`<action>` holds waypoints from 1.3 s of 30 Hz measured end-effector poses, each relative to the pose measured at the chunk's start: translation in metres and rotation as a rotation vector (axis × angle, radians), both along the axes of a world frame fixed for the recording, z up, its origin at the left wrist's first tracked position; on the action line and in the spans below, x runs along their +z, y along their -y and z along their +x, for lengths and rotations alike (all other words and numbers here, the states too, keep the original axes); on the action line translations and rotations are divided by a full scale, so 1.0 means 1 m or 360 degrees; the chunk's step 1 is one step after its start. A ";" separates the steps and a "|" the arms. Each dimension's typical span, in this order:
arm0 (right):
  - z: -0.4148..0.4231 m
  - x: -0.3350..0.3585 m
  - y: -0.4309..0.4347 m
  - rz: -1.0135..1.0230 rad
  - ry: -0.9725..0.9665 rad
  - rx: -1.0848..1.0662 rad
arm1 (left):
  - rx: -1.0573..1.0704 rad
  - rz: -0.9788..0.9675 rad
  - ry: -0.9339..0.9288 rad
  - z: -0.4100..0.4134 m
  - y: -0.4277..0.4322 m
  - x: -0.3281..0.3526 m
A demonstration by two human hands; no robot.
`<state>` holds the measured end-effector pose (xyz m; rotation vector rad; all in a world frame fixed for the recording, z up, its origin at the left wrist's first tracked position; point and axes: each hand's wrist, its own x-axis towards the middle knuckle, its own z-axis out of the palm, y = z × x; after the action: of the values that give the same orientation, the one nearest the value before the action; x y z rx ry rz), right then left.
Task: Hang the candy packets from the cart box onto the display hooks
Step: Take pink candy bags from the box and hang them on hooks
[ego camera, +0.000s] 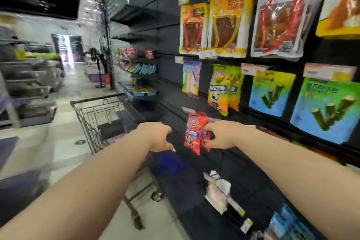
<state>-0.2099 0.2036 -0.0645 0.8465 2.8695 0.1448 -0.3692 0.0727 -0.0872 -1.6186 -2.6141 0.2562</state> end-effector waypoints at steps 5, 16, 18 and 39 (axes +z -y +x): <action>-0.059 -0.022 -0.015 -0.0097 0.0045 0.0207 | 0.0180 -0.0066 0.0007 -0.041 0.014 -0.027; -0.206 -0.056 0.011 -0.0219 0.0075 0.0398 | 0.0481 -0.0096 0.0049 -0.178 0.070 -0.057; -0.238 -0.058 0.018 -0.0232 0.0071 0.0391 | 0.0465 -0.0097 0.0042 -0.212 0.079 -0.060; -0.495 -0.123 0.004 -0.0383 0.0181 0.0268 | 0.0354 -0.0133 0.0240 -0.460 0.075 -0.116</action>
<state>-0.7046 0.1998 -0.1880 0.5351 2.7740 -0.1279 -0.8293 -0.0025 -0.2029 -1.4203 -2.9394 0.2668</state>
